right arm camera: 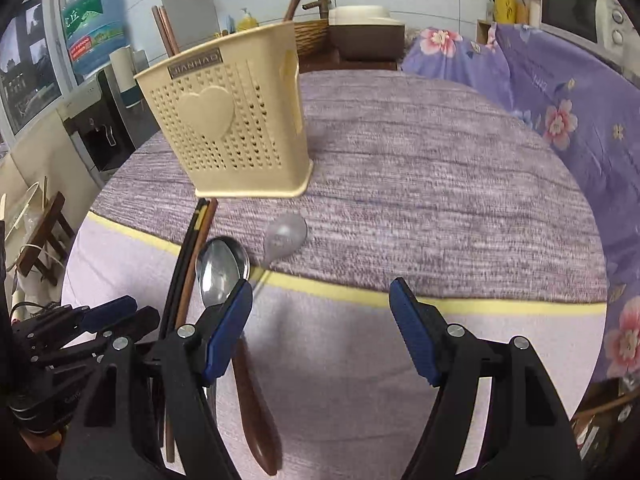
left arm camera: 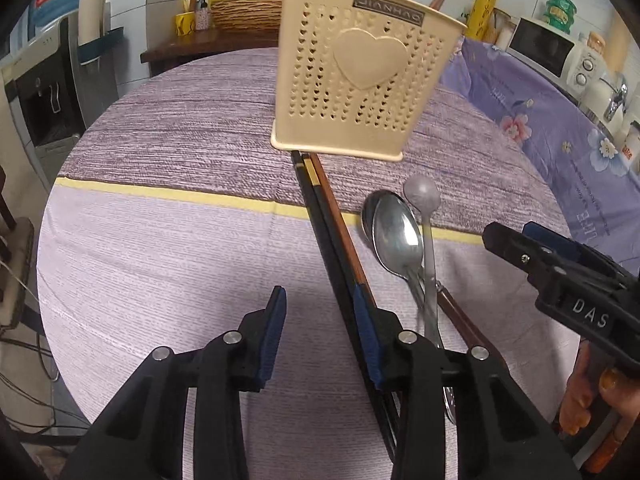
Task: Organize utensils
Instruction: 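Move the right tool to the clear plastic spoon while the left tool approaches the black chopstick, then close the right tool on the clear plastic spoon's handle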
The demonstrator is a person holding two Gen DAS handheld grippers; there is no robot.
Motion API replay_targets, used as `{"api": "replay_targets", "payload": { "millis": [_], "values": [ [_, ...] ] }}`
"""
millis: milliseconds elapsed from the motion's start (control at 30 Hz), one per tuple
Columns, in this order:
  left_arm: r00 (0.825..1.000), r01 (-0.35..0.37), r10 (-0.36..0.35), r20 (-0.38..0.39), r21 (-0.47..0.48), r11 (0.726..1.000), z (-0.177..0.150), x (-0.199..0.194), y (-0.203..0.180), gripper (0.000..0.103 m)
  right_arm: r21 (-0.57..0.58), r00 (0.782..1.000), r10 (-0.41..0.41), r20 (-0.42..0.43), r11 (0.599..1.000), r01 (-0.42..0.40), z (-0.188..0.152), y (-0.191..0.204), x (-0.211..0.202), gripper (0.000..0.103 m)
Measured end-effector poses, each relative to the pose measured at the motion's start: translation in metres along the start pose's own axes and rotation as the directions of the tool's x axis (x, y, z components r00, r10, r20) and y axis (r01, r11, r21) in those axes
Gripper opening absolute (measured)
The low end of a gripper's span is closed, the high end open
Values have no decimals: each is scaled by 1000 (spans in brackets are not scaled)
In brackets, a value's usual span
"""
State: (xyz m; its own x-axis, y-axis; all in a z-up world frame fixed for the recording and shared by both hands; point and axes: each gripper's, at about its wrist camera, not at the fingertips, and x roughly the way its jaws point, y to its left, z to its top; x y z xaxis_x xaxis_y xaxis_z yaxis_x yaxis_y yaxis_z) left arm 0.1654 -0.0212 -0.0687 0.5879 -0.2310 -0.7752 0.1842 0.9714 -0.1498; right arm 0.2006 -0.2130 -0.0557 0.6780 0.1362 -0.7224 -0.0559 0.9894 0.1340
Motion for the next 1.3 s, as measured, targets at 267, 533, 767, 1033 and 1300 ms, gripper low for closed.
{"api": "replay_targets", "payload": {
  "millis": [267, 533, 767, 1033, 1300],
  "values": [
    [999, -34, 35, -15, 24, 999, -4, 4, -8, 32, -18, 1000, 1, -18, 1000, -1, -2, 11, 4, 71],
    [996, -89, 90, -24, 19, 996, 0, 0, 16, 31, -12, 998, 9, -70, 1000, -10, 8, 8, 14, 71],
    [996, -84, 83, -28, -18, 996, 1, 0, 30, 31, 82, 987, 63, -149, 995, -51, 26, 13, 46, 55],
    [997, -80, 80, -22, -6, 997, 1, 0, 29, 31, 17, 982, 11, -188, 1000, -8, 28, 36, 59, 42],
    [997, -76, 76, -22, -8, 997, 2, 1, 28, 31, -87, 981, 29, -193, 995, -47, 25, 47, 58, 9]
  ]
}}
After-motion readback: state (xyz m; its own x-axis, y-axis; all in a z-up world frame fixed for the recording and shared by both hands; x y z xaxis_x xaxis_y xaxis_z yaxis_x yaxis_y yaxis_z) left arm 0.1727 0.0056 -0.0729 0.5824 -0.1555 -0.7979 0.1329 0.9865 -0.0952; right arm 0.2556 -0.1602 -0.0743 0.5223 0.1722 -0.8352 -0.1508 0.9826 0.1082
